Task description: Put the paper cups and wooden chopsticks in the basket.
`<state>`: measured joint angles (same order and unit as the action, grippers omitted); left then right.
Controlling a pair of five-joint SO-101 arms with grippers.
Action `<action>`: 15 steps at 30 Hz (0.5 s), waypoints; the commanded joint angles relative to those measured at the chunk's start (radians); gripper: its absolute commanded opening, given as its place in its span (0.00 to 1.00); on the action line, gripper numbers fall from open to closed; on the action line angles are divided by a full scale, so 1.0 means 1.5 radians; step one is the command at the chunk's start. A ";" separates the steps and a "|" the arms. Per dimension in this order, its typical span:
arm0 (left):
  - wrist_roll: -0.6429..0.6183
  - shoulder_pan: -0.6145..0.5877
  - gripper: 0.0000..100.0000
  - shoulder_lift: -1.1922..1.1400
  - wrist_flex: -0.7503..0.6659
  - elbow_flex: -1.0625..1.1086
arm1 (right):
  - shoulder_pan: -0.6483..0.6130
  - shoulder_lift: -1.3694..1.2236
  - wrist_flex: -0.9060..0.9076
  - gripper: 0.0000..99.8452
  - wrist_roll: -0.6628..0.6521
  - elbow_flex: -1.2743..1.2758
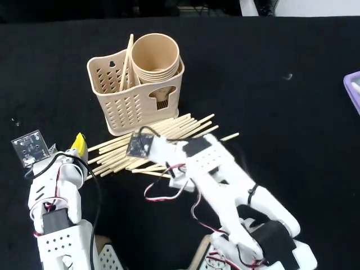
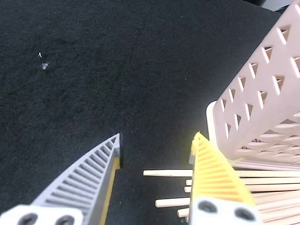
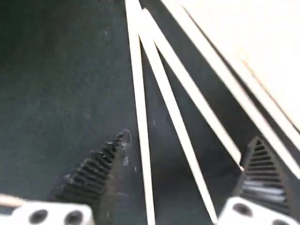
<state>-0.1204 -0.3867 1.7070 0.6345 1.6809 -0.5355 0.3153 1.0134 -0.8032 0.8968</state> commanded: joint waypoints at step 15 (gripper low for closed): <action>0.006 -0.002 0.24 0.003 0.003 0.017 | -0.017 0.006 -0.147 0.03 0.104 0.095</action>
<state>-0.1204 -0.3867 1.7070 0.6345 1.6809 -0.5416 0.3153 0.8048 -0.7127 1.0533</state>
